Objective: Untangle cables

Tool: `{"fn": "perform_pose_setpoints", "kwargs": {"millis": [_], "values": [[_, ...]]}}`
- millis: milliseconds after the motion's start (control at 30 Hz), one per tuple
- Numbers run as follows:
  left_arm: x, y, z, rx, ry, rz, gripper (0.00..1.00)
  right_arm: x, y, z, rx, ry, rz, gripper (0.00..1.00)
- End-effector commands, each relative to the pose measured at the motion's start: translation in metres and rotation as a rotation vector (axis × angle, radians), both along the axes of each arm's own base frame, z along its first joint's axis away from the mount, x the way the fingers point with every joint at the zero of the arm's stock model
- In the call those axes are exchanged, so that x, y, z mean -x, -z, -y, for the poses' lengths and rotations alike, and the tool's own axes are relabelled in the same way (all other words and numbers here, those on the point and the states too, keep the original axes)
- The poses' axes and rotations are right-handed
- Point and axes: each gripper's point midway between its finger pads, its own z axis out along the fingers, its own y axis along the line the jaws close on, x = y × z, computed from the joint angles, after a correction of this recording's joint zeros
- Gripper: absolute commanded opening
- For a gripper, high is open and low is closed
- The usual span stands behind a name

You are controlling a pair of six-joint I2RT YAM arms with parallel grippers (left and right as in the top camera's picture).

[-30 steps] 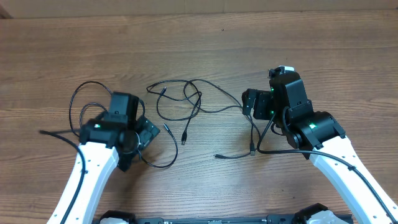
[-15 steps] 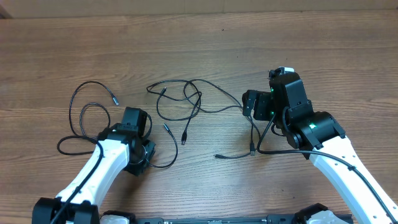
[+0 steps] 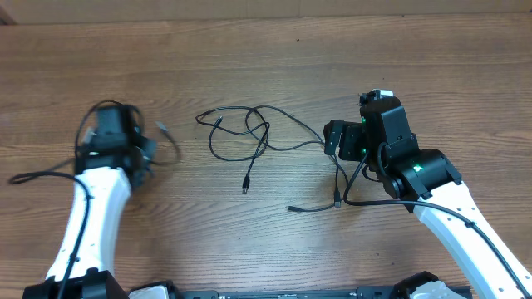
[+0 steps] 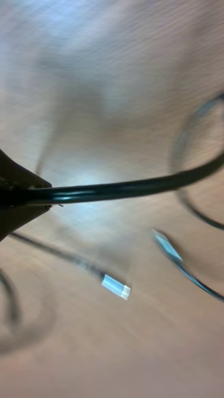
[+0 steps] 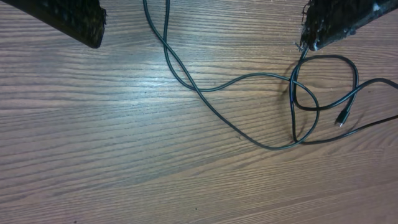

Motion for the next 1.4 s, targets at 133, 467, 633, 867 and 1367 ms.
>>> {"fn": "perform_pose_setpoints", "kwargs": {"millis": [133, 467, 633, 867, 1367], "values": [[-0.027, -0.012, -0.089, -0.165, -0.035, 0.102, 0.04, -0.002, -0.004, 0.001, 0.003, 0.004, 0.014, 1.0], [-0.096, -0.018, -0.159, -0.243, 0.07, 0.078, 0.05, -0.002, -0.004, 0.001, 0.003, 0.004, 0.014, 1.0], [-0.132, -0.018, -0.183, -0.234, 0.065, 0.066, 0.06, -0.002, -0.004, 0.001, 0.003, 0.004, 0.014, 1.0], [-0.162, 0.008, -0.202, -0.219, 0.064, 0.047, 0.1, -0.002, -0.004, 0.001, 0.003, 0.004, 0.014, 1.0], [-0.123, 0.073, -0.21, -0.131, -0.105, -0.15, 0.04, -0.002, -0.004, 0.001, 0.003, 0.004, 0.014, 1.0]]}}
